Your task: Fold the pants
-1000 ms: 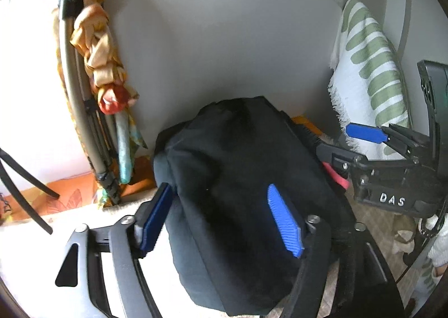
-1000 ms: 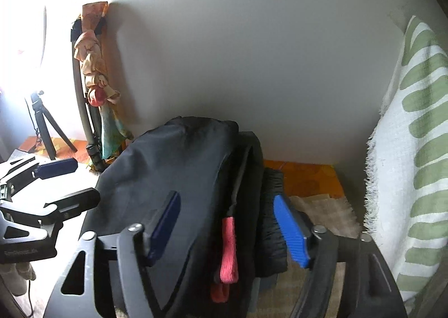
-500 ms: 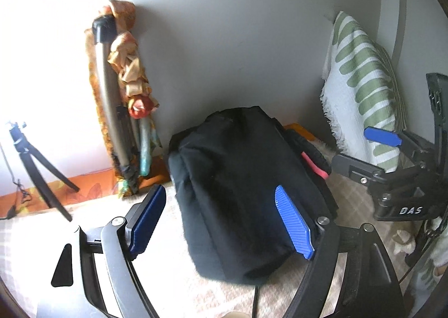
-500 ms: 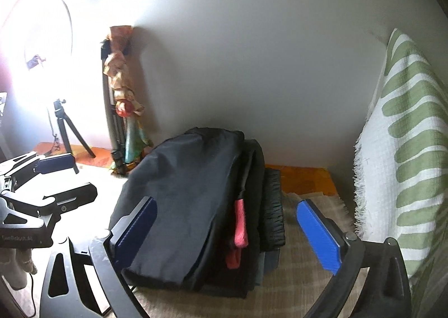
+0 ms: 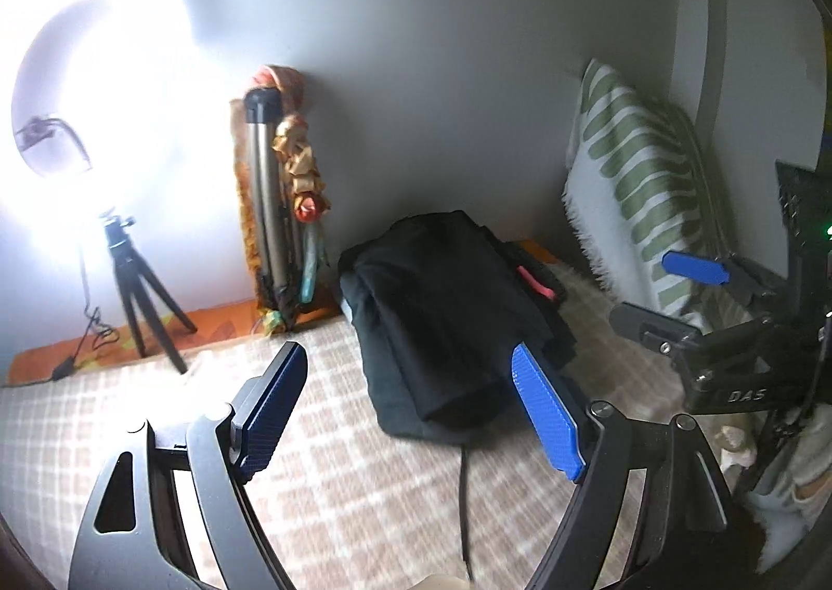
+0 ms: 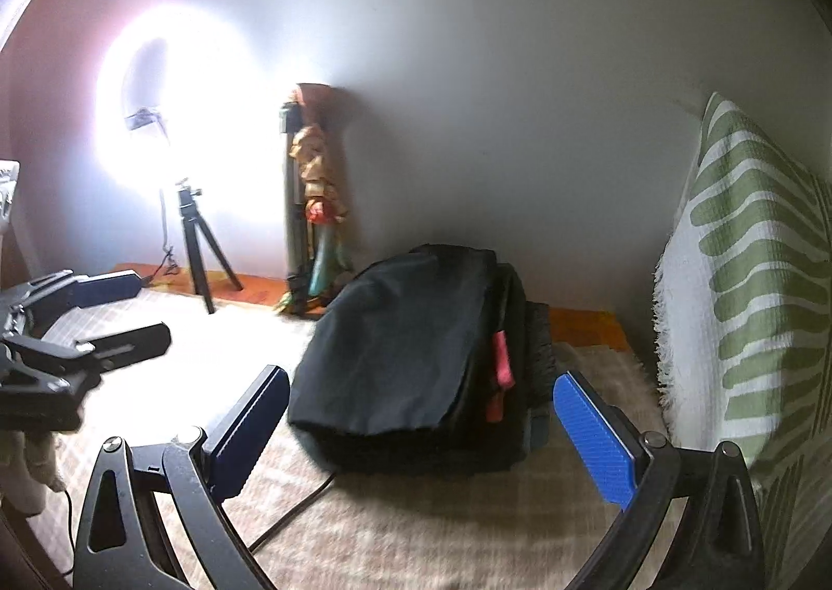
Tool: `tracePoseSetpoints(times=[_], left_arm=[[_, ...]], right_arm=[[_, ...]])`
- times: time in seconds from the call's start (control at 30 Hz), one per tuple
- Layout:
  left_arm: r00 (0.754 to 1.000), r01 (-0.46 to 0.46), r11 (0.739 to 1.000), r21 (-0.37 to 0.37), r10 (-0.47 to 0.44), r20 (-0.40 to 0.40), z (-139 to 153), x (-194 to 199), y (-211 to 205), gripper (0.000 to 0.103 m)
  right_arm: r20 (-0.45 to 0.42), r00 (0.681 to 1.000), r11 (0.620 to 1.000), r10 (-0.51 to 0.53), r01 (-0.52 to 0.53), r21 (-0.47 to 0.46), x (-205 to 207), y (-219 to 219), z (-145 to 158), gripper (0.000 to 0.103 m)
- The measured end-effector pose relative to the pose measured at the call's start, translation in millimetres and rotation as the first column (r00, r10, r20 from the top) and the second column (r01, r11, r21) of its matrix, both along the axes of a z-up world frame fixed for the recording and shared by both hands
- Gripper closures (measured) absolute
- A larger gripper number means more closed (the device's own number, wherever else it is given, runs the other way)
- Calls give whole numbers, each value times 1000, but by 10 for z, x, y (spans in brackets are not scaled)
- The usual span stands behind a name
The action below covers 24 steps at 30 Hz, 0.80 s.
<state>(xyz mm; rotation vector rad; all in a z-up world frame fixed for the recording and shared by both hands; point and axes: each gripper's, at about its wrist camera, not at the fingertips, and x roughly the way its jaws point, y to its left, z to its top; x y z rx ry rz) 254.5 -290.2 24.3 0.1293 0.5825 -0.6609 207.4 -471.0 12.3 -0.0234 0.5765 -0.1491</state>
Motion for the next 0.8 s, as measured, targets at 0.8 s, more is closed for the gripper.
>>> tracePoseSetpoints(times=[0.8], left_arm=[[996,-90,996,-22,90,-7,-447,-1429,631,20]], right_arm=[[67,998,993,16,-24,113,-1502,765,-196,0]])
